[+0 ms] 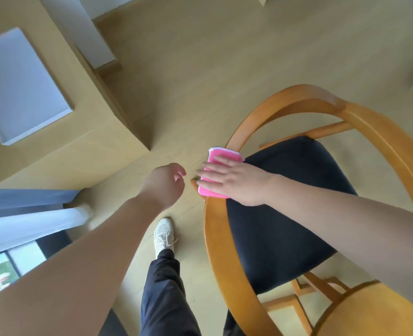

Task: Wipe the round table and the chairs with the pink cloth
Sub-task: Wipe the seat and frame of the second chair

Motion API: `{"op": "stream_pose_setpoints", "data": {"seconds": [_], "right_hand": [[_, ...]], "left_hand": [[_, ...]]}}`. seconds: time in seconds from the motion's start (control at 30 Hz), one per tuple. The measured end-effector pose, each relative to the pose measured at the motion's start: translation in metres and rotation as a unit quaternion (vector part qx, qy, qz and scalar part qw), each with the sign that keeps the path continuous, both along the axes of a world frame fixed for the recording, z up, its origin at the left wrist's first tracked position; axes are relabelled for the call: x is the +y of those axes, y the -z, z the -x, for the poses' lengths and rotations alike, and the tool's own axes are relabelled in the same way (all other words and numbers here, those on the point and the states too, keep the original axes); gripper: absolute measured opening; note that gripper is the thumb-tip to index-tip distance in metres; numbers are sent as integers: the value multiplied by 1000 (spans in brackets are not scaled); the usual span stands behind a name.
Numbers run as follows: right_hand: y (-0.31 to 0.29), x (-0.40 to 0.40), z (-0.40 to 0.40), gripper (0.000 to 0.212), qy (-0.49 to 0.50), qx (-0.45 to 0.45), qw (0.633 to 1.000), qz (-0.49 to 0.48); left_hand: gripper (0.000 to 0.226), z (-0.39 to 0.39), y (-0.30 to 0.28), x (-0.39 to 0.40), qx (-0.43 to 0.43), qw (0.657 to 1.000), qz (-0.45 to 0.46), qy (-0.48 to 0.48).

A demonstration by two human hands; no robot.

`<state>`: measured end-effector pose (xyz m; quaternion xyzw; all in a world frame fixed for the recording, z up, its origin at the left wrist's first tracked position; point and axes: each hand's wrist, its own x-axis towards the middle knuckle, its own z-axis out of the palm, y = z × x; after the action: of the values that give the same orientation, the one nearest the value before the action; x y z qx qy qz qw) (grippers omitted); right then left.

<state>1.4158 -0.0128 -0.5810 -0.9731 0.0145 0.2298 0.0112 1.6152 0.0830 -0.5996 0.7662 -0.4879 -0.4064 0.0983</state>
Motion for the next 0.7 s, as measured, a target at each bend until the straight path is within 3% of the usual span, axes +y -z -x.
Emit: {"op": "stream_pose_setpoints", "data": {"seconds": [0.07, 0.17, 0.47, 0.7], "right_hand": [[9, -9, -11, 80, -18, 19, 999, 21], [14, -22, -18, 63, -15, 34, 999, 13], [30, -47, -10, 38, 2, -4, 1000, 29], [9, -98, 1, 39, 76, -2, 994, 77]], "left_hand": [[23, 6, 2, -2, -5, 1000, 9, -4], [24, 15, 3, -10, -4, 1000, 8, -7], [23, 16, 1, -40, -9, 1000, 20, 2], [24, 16, -6, -52, -11, 1000, 13, -3]]}}
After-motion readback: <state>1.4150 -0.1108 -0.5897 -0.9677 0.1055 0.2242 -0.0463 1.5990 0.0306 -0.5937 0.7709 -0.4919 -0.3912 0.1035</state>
